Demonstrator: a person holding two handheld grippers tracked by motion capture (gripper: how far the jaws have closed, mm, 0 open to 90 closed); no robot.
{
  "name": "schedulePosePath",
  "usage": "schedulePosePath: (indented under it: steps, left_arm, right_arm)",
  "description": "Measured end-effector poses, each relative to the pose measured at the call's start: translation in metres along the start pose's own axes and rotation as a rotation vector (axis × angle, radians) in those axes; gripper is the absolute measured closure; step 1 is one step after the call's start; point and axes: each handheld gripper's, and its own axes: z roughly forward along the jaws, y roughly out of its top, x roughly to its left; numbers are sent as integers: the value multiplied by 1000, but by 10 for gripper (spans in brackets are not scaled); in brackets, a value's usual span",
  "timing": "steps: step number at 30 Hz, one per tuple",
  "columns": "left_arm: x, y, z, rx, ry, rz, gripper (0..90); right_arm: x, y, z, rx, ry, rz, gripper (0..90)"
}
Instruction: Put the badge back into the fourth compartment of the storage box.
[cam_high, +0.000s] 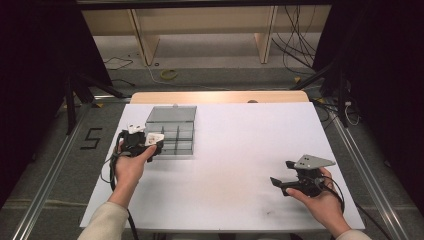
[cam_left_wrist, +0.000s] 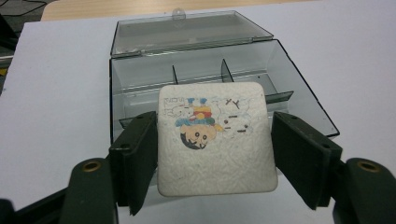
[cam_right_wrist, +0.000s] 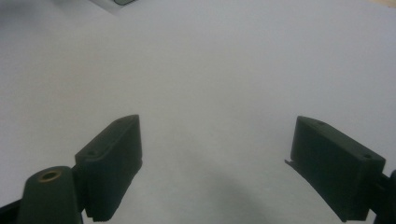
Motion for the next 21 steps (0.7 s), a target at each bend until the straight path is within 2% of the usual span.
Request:
schedulePosePath:
  steps: [13, 17, 21]
  left_arm:
    - [6, 5, 15, 6, 24, 29, 329]
    - [9, 6, 20, 6, 25, 20, 328]
    - [11, 6, 25, 10, 26, 29, 328]
  right_arm:
    - [0, 0, 1, 1, 2, 4, 172]
    - [0, 0, 1, 0, 2, 4, 172]
    - [-1, -1, 1, 1, 2, 5, 172]
